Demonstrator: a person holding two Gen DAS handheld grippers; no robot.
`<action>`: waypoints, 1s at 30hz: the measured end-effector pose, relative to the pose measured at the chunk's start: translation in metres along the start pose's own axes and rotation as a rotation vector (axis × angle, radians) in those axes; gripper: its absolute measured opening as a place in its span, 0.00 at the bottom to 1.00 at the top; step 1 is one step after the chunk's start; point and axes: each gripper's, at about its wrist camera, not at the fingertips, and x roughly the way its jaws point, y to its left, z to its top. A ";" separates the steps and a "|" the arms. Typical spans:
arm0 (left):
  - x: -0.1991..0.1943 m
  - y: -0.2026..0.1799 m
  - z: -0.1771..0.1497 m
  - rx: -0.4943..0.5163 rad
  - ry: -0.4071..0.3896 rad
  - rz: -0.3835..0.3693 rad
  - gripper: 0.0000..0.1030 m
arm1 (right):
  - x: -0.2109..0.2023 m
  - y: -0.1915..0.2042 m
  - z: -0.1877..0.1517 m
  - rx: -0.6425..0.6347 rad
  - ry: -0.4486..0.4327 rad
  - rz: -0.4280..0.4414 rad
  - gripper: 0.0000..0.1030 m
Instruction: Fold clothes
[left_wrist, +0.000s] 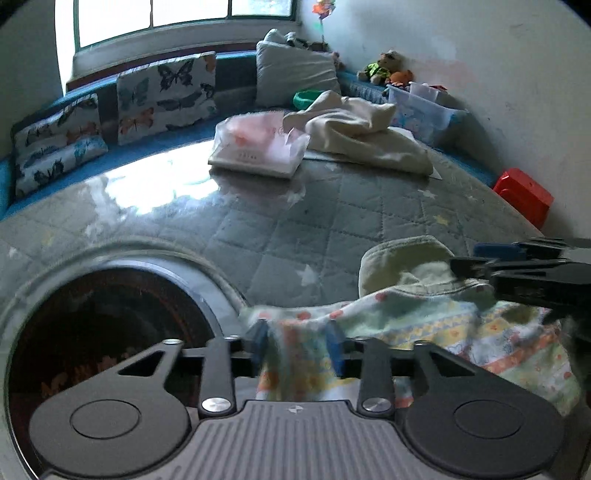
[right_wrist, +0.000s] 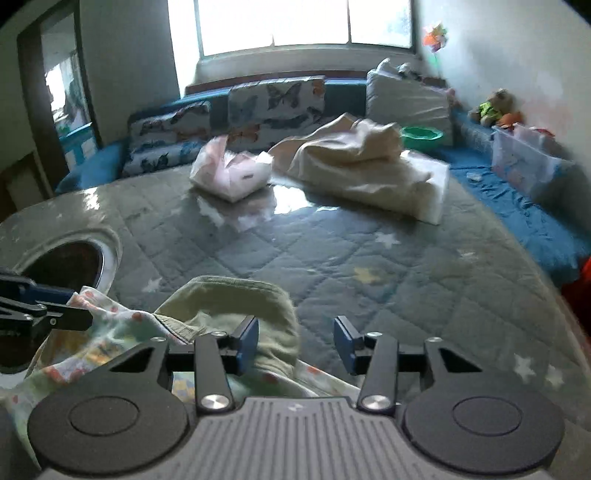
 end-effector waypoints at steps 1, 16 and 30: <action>0.000 -0.001 0.002 0.008 -0.004 0.001 0.40 | 0.005 0.002 0.000 0.003 0.013 0.004 0.43; 0.019 -0.030 0.011 0.110 -0.016 -0.124 0.48 | -0.047 0.033 0.023 -0.131 -0.161 -0.004 0.03; -0.046 -0.037 0.030 0.123 -0.176 -0.190 0.08 | -0.138 0.069 0.057 -0.282 -0.414 -0.035 0.03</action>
